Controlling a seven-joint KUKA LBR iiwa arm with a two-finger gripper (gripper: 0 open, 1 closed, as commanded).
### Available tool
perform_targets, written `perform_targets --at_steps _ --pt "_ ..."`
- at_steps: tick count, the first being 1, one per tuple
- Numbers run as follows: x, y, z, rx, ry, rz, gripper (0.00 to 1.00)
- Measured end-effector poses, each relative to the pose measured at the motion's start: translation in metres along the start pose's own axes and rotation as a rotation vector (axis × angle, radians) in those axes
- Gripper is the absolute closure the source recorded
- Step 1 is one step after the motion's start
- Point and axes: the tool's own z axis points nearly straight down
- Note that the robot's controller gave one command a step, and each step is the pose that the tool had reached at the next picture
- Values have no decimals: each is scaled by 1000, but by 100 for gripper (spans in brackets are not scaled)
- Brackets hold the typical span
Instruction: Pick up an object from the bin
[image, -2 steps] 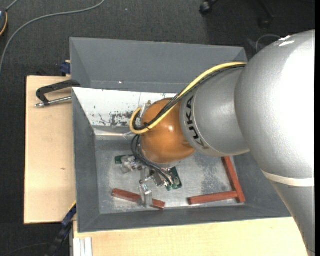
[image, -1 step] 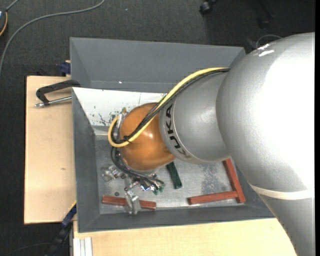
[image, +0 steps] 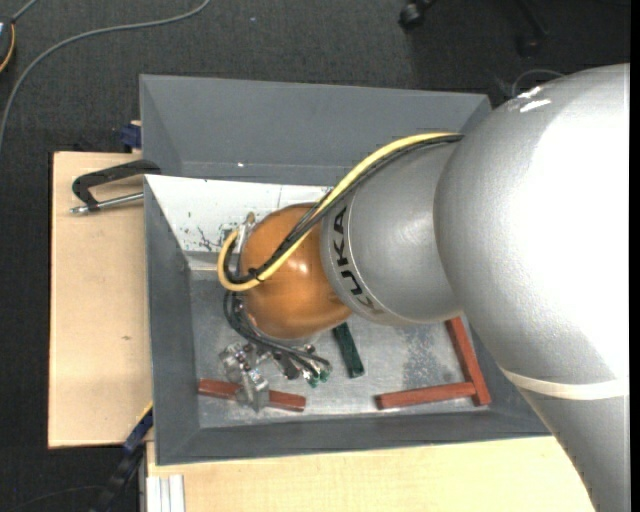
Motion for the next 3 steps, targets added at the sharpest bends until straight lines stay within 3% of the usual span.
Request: perform_targets --at_steps 1,2,3 --pt "1 1 2 -2 2 -2 0" --pt "23 -79 -36 5 -2 42 0" --pt "-53 -105 4 1 -3 -30 0"
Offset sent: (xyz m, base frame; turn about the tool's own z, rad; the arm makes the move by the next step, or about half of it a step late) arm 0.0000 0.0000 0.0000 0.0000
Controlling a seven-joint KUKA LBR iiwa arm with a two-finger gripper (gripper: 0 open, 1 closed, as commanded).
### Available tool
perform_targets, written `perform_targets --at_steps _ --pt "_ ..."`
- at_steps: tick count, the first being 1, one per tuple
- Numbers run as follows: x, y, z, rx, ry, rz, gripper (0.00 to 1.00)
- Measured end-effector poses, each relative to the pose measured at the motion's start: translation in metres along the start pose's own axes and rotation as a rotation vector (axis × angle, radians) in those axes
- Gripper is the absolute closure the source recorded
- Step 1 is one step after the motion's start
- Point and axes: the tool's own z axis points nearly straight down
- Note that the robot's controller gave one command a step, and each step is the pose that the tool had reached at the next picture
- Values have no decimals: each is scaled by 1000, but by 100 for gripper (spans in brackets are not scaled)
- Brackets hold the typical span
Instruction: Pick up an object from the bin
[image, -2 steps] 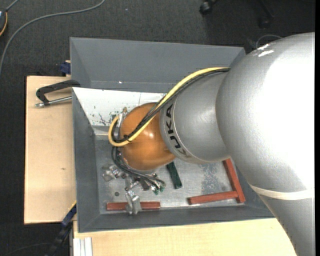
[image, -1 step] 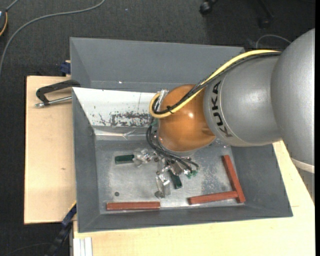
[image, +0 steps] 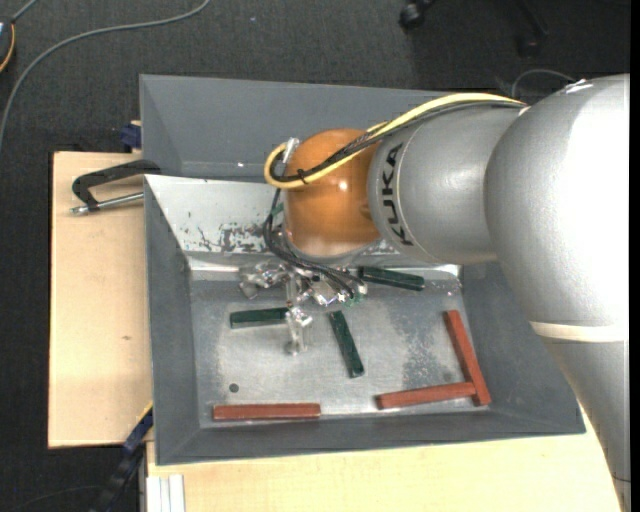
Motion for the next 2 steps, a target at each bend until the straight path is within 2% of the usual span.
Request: perform_targets --at_steps 1,2 --pt "1 1 -2 -3 3 1 100" --pt "13 42 -150 1 -5 -45 100"
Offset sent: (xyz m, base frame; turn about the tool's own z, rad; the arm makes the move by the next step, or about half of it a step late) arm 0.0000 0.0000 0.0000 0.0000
